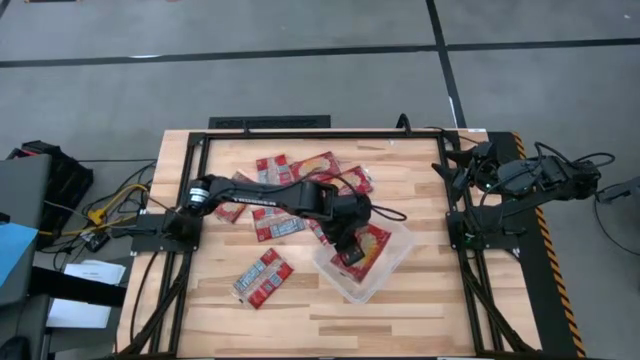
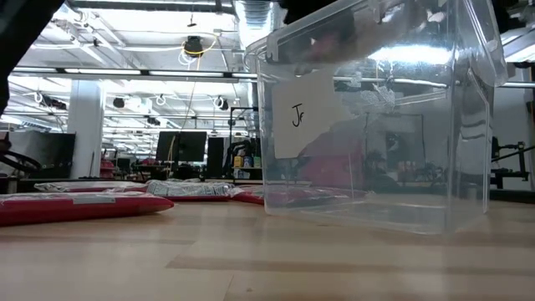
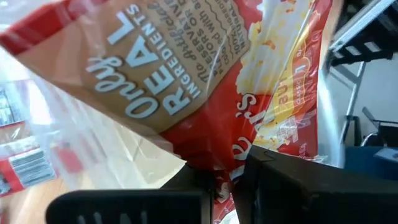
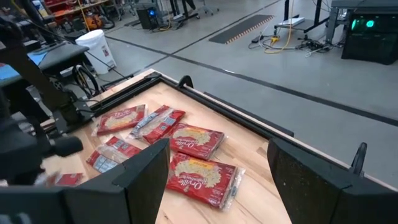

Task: Sort popcorn bags into baskets
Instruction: Put the red popcorn pack into the transparent container

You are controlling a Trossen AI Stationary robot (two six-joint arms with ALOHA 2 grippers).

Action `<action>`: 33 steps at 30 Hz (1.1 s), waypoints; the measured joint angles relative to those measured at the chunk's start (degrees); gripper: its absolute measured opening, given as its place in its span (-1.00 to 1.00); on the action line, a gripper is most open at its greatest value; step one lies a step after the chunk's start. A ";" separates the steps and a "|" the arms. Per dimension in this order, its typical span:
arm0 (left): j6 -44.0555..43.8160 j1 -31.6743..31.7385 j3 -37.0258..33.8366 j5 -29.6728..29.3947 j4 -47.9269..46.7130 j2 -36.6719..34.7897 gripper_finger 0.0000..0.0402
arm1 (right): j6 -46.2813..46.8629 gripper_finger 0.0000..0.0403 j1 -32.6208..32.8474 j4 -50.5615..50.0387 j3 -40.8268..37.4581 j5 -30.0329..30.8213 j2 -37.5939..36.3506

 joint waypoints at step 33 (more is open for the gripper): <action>7.27 3.96 2.14 5.53 -0.23 1.99 0.05 | 0.00 0.47 0.02 -0.44 -0.02 -1.36 0.06</action>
